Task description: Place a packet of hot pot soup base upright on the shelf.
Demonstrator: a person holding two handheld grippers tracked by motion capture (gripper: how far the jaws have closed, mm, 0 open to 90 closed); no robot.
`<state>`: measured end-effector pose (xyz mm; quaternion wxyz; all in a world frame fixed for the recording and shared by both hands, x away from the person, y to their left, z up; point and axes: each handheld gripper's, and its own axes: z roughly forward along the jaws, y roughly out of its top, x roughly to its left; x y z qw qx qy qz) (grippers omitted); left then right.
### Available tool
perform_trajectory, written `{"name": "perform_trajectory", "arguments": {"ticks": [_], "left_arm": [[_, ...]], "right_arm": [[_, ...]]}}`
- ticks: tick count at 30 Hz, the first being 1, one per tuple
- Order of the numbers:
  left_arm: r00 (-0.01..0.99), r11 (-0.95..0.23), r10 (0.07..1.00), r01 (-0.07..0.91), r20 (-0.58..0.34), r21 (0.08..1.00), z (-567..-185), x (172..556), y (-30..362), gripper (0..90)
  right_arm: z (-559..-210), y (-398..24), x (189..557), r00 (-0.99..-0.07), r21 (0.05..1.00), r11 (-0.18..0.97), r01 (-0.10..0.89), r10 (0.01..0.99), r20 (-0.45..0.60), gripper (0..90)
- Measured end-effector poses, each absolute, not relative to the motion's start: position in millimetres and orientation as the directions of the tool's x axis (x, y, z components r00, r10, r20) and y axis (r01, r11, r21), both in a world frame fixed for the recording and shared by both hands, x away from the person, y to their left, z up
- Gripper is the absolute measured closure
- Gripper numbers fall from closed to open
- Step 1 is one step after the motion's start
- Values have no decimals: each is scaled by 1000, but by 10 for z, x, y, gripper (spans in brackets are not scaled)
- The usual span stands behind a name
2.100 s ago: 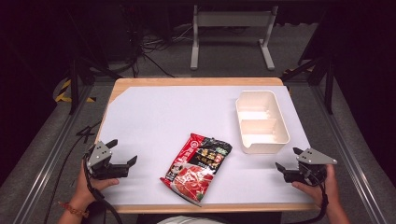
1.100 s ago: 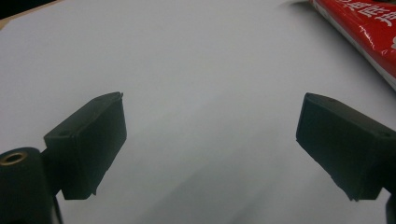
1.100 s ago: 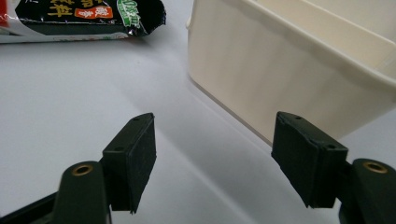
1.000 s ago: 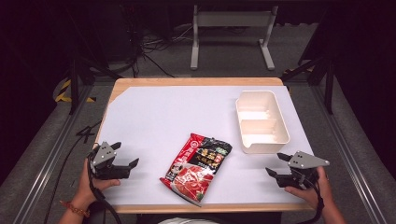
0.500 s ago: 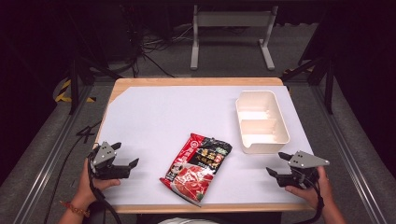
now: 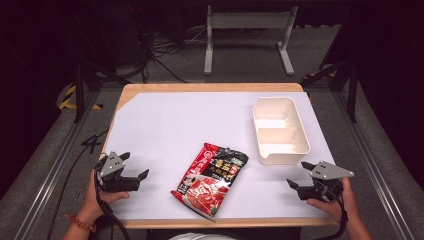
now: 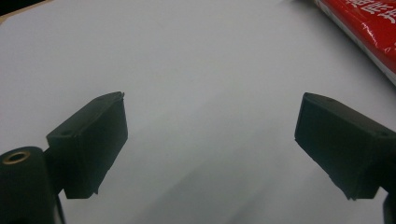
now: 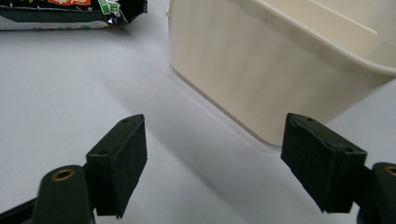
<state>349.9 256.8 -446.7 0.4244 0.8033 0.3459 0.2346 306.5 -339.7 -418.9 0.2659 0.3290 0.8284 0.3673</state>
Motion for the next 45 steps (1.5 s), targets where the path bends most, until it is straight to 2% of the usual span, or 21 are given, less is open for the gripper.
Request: {"name": "perform_trajectory", "arguments": {"ticks": [19, 30, 36, 41, 45], "left_arm": [[661, -404, 746, 344, 87, 848, -4455, 3480, 2567, 105], [674, -400, 735, 348, 70, 848, -4454, 3479, 2563, 105], [675, -405, 734, 344, 77, 847, -4452, 3477, 2560, 105], [674, -400, 736, 350, 69, 847, -4459, 3483, 2560, 101], [683, -409, 727, 349, 70, 844, -4458, 3486, 2548, 100]], "right_arm": [[-4003, -3174, 2999, -703, 803, 517, 296, 687, -183, 254], [-3760, -2751, 3044, -770, 789, 567, 238, 605, -203, 284], [-3638, -2388, 3165, -810, 758, 622, 196, 539, -233, 277], [-3639, -2076, 3367, -834, 724, 657, 210, 506, -217, 255], [-3790, -1816, 3632, -822, 702, 661, 264, 536, -194, 255]]}}
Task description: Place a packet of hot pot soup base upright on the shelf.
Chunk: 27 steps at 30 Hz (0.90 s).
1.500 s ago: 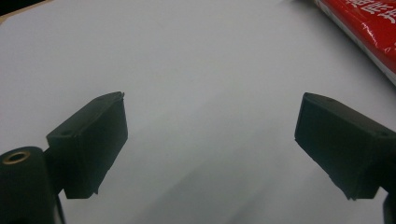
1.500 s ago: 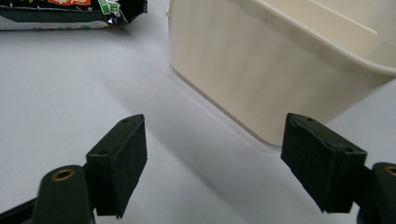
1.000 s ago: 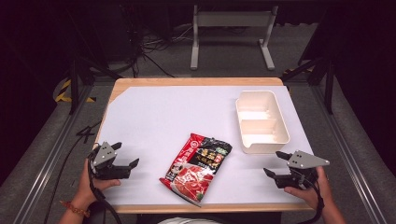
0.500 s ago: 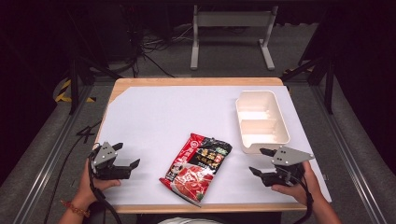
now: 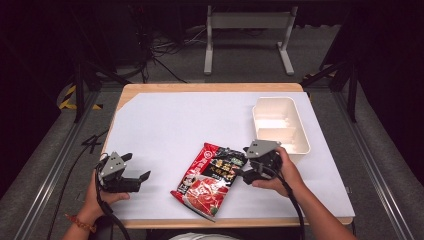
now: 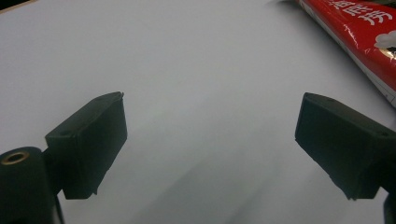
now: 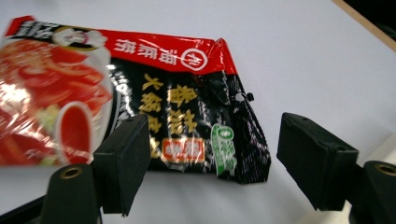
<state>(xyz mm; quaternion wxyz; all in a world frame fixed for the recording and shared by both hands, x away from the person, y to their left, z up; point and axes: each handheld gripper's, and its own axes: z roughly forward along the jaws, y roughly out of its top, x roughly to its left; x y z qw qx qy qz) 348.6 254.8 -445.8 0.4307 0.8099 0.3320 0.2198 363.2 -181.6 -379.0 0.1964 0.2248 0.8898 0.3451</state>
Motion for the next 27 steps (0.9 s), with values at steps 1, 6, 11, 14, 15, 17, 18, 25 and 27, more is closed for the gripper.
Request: {"name": "perform_trajectory", "arguments": {"ticks": [1, 6, 11, 14, 15, 17, 18, 25, 27], "left_arm": [[686, -408, 725, 350, 66, 843, -4459, 3483, 2546, 100], [689, -407, 723, 352, 61, 843, -4464, 3487, 2551, 100], [692, -414, 719, 351, 65, 840, -4462, 3483, 2547, 101], [694, -415, 717, 352, 64, 839, -4465, 3484, 2542, 100], [693, -416, 718, 353, 64, 838, -4464, 3484, 2539, 100], [694, -416, 717, 353, 64, 838, -4464, 3483, 2536, 100], [694, -417, 717, 352, 65, 838, -4465, 3483, 2537, 100], [695, -425, 716, 358, 67, 831, -4467, 3482, 2539, 101], [693, -423, 718, 360, 65, 832, -4468, 3485, 2544, 101]], "right_arm": [[-3815, -1782, 3668, -822, 695, 666, 270, 535, -193, 255], [-3951, -1616, 3873, -818, 664, 676, 319, 551, -168, 243], [-4040, -1550, 3991, -804, 660, 662, 356, 577, -145, 208], [-4096, -1549, 4062, -791, 662, 651, 371, 595, -142, 196], [-4111, -1549, 4084, -785, 664, 644, 380, 604, -137, 196], [-4139, -1537, 4112, -792, 653, 651, 386, 597, -127, 187], [-4155, -1526, 4122, -793, 646, 655, 391, 596, -125, 183], [-4273, -1503, 4253, -791, 624, 635, 456, 610, -43, 113], [-4300, -1505, 4293, -793, 622, 620, 478, 609, 2, 117]]}}
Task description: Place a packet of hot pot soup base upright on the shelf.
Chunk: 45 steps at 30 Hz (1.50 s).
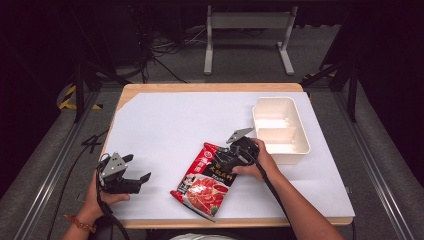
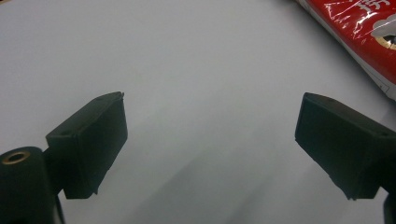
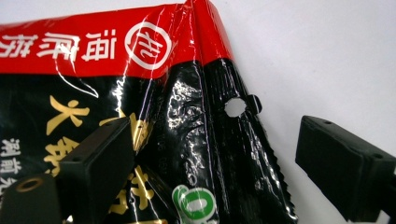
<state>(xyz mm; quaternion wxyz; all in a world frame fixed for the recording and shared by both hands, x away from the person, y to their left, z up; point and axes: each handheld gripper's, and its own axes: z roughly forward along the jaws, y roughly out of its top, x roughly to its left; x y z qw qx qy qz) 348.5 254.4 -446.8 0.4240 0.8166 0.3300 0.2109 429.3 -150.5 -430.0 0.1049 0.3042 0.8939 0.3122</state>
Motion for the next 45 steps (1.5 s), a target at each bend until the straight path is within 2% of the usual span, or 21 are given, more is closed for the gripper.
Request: {"name": "perform_trajectory", "arguments": {"ticks": [3, 4, 5, 6, 7, 8, 10, 12, 13, 15, 18, 21, 26, 33, 37, 45], "left_arm": [[691, -428, 720, 362, 71, 828, -4471, 3489, 2547, 102], [691, -428, 720, 362, 71, 828, -4471, 3489, 2547, 105], [691, -430, 720, 361, 73, 827, -4472, 3489, 2543, 107], [691, -430, 720, 361, 73, 827, -4472, 3489, 2543, 107], [694, -431, 716, 362, 69, 827, -4474, 3492, 2538, 107], [695, -429, 716, 363, 67, 827, -4476, 3490, 2535, 107], [695, -433, 716, 363, 70, 825, -4473, 3489, 2536, 108], [690, -447, 719, 369, 81, 815, -4476, 3490, 2528, 113], [690, -447, 719, 369, 81, 815, -4476, 3490, 2528, 117], [694, -456, 715, 371, 85, 809, -4481, 3491, 2528, 118], [695, -457, 714, 370, 85, 809, -4482, 3491, 2526, 120], [694, -459, 714, 370, 88, 808, -4481, 3490, 2528, 122], [677, -445, 730, 364, 96, 818, -4460, 3473, 2536, 136], [677, -425, 731, 356, 84, 832, -4448, 3465, 2557, 140], [678, -422, 731, 358, 79, 833, -4450, 3471, 2557, 133], [677, -415, 732, 356, 75, 837, -4449, 3469, 2557, 130]], "right_arm": [[-4315, -1495, 4314, -815, 622, 612, 487, 575, 72, 231], [-4315, -1495, 4314, -815, 622, 612, 487, 575, 72, 231], [-4317, -1505, 4317, -825, 623, 604, 497, 550, 125, 323], [-4317, -1505, 4317, -825, 623, 604, 497, 550, 125, 323], [-4311, -1510, 4316, -828, 618, 602, 505, 540, 151, 410], [-4305, -1510, 4310, -834, 619, 604, 502, 529, 159, 452], [-4294, -1502, 4296, -842, 619, 611, 493, 515, 161, 512], [-4277, -1503, 4280, -849, 628, 621, 469, 513, 127, 685], [-4277, -1503, 4280, -849, 628, 621, 469, 513, 127, 685], [-4269, -1526, 4278, -848, 643, 613, 458, 518, 111, 779], [-4251, -1531, 4268, -850, 656, 613, 441, 521, 84, 848], [-4173, -1508, 4220, -860, 665, 636, 391, 511, 17, 869], [-3980, -1519, 4160, -866, 698, 618, 362, 500, 6, 877], [-3416, -1457, 3916, -899, 781, 593, 196, 427, -98, 881], [-3154, -1466, 3820, -894, 799, 587, 128, 418, -164, 880], [-2875, -1447, 3840, -870, 774, 632, 48, 407, -278, 881]]}}
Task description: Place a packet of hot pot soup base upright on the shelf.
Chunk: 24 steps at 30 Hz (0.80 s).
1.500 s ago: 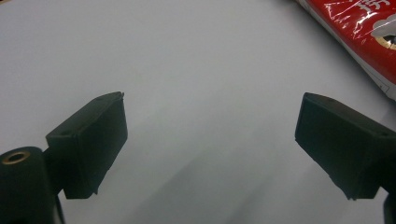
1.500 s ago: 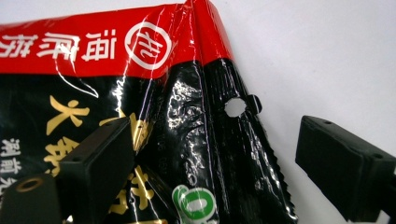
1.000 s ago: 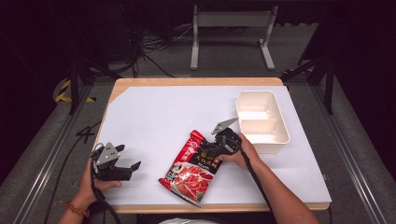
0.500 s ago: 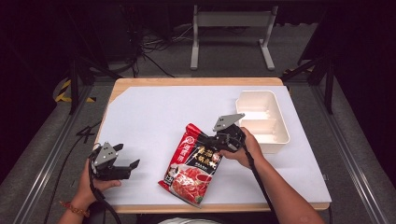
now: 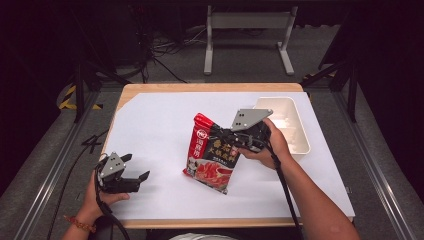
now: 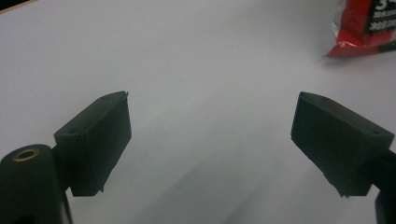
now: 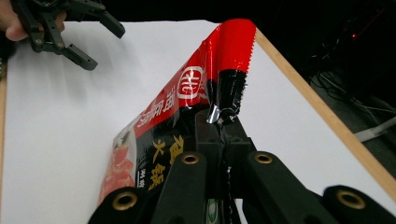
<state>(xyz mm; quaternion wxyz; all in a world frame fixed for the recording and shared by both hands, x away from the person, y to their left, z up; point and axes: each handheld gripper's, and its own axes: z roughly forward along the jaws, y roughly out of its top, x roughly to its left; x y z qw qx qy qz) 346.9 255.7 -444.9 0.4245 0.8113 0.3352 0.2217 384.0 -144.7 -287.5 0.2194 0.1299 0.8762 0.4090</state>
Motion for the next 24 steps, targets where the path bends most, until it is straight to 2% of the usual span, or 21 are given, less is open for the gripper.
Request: {"name": "perform_trajectory", "arguments": {"ticks": [8, 24], "left_arm": [[677, -425, 731, 352, 87, 834, -4451, 3477, 2553, 128], [678, -426, 731, 364, 78, 828, -4464, 3491, 2543, 127]], "right_arm": [[-2644, -1568, 3962, -820, 765, 643, 37, 458, -345, 881], [-2317, -1908, 4330, -749, 803, 594, 51, 555, -363, 887]]}}
